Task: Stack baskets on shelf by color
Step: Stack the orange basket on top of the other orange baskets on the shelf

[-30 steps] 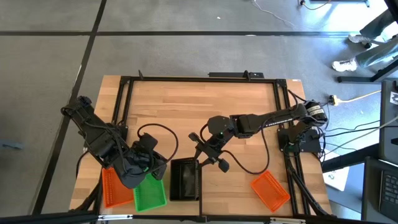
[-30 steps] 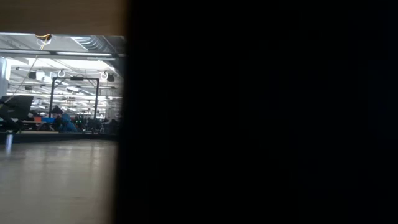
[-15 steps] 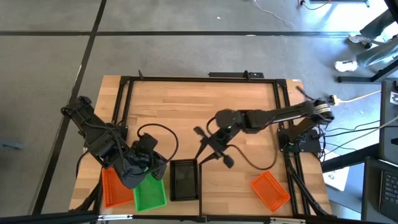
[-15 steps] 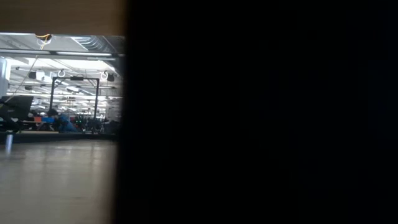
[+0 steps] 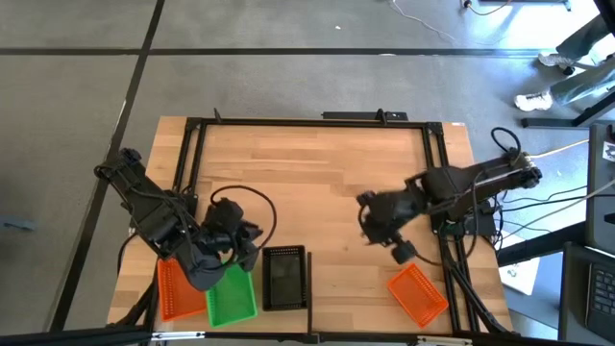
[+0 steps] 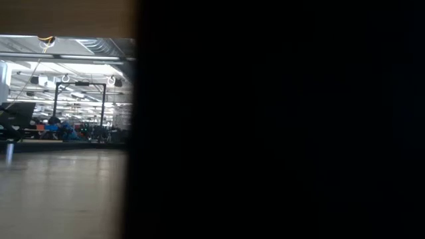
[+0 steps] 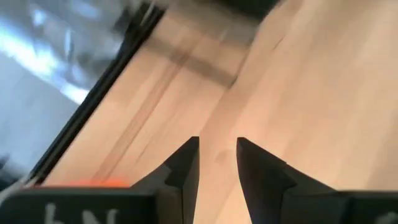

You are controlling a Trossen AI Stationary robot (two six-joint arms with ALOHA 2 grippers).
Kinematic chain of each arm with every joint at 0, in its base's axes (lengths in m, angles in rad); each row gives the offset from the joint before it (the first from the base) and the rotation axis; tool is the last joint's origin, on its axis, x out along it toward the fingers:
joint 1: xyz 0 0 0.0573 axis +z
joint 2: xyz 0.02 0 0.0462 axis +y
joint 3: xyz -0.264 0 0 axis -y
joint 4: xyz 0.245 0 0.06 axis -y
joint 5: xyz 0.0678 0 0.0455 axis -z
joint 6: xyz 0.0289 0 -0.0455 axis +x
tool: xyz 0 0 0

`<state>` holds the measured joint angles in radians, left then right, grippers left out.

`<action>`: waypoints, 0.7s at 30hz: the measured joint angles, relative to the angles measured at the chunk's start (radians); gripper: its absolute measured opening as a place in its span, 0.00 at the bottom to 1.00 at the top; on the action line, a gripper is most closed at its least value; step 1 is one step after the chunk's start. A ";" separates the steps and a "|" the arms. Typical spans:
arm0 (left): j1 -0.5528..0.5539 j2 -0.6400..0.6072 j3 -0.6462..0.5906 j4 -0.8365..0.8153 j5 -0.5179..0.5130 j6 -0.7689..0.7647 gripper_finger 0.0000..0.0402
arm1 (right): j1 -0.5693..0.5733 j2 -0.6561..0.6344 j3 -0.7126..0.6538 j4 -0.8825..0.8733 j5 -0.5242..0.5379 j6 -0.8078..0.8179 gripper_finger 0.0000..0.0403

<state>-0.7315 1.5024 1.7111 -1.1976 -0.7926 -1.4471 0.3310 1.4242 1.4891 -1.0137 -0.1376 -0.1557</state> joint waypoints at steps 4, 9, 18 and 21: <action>0.000 -0.027 -0.002 0.002 -0.051 0.066 0.18 | 0.056 0.004 -0.048 -0.154 -0.020 0.053 0.26; 0.006 -0.065 -0.001 0.001 -0.077 0.071 0.18 | 0.140 0.005 -0.171 -0.221 -0.111 0.102 0.26; 0.007 -0.101 -0.001 0.001 -0.107 0.089 0.18 | 0.270 0.006 -0.446 -0.001 -0.159 0.206 0.26; 0.007 -0.113 -0.001 0.001 -0.108 0.095 0.18 | 0.274 0.006 -0.508 0.090 -0.191 0.261 0.26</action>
<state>-0.7247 1.3894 1.7103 -1.1964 -0.9005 -1.3526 0.6054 1.4300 0.9809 -0.9241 -0.3281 0.1049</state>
